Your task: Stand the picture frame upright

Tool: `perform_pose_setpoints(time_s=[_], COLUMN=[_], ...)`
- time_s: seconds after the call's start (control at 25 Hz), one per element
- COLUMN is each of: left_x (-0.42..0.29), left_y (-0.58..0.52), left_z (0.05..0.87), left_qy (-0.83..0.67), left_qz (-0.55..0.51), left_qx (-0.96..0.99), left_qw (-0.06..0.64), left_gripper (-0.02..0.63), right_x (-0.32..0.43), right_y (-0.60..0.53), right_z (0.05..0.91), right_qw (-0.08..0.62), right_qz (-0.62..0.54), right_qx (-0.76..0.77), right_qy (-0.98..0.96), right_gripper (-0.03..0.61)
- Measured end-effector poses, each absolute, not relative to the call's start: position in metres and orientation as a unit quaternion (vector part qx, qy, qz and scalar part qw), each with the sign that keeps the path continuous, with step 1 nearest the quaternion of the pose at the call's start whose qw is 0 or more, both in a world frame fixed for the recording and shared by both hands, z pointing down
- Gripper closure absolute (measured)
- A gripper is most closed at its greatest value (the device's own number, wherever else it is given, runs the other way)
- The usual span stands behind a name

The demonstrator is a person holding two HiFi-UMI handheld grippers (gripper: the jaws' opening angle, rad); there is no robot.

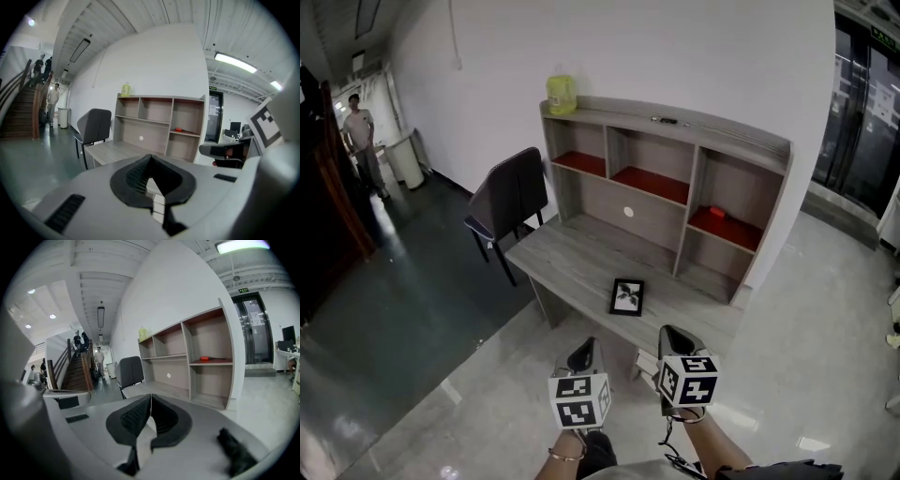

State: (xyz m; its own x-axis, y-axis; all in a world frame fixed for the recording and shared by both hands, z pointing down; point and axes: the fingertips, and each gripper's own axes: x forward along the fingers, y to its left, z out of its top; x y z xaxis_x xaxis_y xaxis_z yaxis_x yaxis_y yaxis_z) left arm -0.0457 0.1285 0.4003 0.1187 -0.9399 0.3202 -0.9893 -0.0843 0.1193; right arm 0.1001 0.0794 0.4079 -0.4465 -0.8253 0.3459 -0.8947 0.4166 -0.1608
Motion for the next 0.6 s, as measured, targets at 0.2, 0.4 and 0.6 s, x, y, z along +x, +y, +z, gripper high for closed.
perform_pose_setpoints(time_s=[0.2,0.4,0.6], left_x=[-0.064,-0.079,-0.097], left_y=[0.093,0.061,0.032], left_z=[0.399,0.399,0.403], left_qy=[-0.653,-0.645,-0.639], left_qz=[0.08,0.084,0.088], left_qx=[0.736,0.743,0.745], left_qw=[0.157,0.16,0.168], left_gripper=[0.604,0.604,0.604], right_x=[0.089,0.078,0.061], right_y=[0.048,0.021,-0.005], right_z=[0.409,0.412,0.414], right_qw=[0.11,0.114,0.123], right_qz=[0.165,0.172,0.175], right_qx=[0.529,0.54,0.545], right_qy=[-0.825,-0.816,-0.811], right_gripper=[0.546,0.546,0.546])
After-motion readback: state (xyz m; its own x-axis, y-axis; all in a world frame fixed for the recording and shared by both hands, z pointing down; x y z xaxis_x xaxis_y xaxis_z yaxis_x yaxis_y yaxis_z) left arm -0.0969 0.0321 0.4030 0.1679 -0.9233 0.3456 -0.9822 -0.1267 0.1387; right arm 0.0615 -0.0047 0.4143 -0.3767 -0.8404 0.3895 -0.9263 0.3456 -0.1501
